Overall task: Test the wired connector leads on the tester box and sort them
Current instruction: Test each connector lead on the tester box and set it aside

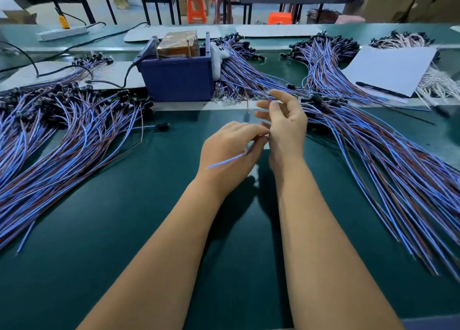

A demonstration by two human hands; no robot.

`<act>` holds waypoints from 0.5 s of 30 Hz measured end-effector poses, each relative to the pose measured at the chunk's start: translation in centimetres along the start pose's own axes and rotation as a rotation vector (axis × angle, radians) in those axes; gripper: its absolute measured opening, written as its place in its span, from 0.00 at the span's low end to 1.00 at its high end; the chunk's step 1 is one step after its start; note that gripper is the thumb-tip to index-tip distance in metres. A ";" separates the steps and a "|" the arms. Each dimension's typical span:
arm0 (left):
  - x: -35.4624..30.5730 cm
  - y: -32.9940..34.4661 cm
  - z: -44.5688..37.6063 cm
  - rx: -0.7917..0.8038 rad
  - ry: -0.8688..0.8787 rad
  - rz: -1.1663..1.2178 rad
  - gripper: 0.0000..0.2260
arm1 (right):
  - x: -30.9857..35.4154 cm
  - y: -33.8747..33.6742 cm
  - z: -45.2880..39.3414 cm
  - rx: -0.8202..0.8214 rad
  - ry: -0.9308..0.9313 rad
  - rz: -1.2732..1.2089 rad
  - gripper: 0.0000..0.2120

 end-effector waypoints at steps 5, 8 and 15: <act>-3.8 2.3 1.0 0.093 0.173 0.019 0.04 | 2.3 -4.2 -1.8 0.025 -0.073 0.091 0.10; -5.9 4.9 1.8 0.285 0.231 0.016 0.09 | 3.6 -7.3 -3.2 0.022 -0.128 0.220 0.10; -7.9 9.6 3.6 0.643 0.277 -0.044 0.17 | 4.0 -14.9 -5.4 -0.062 -0.014 0.829 0.11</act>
Point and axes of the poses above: each hand's wrist, its own z-axis away from the middle knuckle, its own y-axis out of the palm, x = y × z, the point moved 7 cm from there along -z, towards the middle knuckle, and after that the axes turned 11 degrees about -y, right-handed, at the moved point
